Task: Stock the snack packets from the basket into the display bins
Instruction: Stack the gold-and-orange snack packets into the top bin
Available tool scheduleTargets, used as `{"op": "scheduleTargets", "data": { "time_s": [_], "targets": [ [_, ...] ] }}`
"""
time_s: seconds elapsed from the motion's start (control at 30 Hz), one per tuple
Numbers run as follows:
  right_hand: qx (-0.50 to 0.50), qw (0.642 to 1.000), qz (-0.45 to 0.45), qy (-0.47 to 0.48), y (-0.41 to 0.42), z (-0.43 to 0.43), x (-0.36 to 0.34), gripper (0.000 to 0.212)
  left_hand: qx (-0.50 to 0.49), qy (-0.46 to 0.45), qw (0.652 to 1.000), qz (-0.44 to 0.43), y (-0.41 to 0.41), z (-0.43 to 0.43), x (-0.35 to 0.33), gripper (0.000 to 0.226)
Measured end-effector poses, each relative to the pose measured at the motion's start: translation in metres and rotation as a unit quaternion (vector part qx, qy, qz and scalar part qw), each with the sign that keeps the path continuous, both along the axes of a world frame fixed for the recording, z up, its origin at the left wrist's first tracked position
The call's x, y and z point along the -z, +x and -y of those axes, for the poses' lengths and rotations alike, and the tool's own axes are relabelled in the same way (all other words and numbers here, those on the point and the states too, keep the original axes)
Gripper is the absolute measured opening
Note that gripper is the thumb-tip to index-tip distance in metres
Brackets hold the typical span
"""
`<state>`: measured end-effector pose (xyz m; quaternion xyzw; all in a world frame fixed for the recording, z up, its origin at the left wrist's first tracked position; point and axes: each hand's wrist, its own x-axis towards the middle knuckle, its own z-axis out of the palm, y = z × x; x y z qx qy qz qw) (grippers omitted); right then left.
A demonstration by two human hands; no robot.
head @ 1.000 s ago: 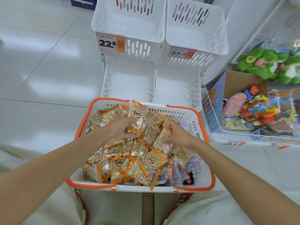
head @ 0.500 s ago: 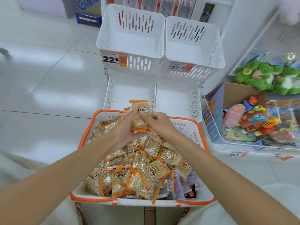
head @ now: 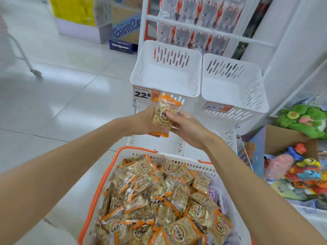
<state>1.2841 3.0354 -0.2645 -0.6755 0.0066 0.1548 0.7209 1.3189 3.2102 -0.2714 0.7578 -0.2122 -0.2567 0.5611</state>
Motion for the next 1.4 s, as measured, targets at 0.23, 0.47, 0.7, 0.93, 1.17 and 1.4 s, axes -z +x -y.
{"op": "scheduleTargets", "data": {
  "time_s": [0.23,0.47,0.7,0.93,1.17,1.4],
  "targets": [
    [-0.016,0.998,0.061,-0.012,0.086,-0.005,-0.046,0.051,0.003,0.049,0.995,0.084,0.088,-0.015,-0.039,0.078],
    [0.123,0.958,0.214,-0.145,0.19,-0.002,-0.056,0.031,-0.203,0.171,0.921,0.285,0.166,-0.035,-0.035,0.121],
    [-0.074,0.911,0.211,-0.346,0.245,-0.025,0.003,0.032,-0.139,0.015,0.972,0.189,0.188,-0.041,-0.002,0.1],
    [-0.265,0.928,-0.005,-0.263,0.252,-0.013,-0.004,0.04,-0.085,0.032,0.99,0.108,0.204,-0.055,0.016,0.151],
    [-0.251,0.925,0.017,-0.285,0.246,-0.022,0.001,0.041,-0.088,0.02,0.991,0.101,0.204,-0.055,0.018,0.151],
    [-0.229,0.936,-0.017,-0.267,0.246,-0.027,-0.003,0.045,-0.099,-0.009,0.99,0.103,0.199,-0.051,0.016,0.149]
  ]
}}
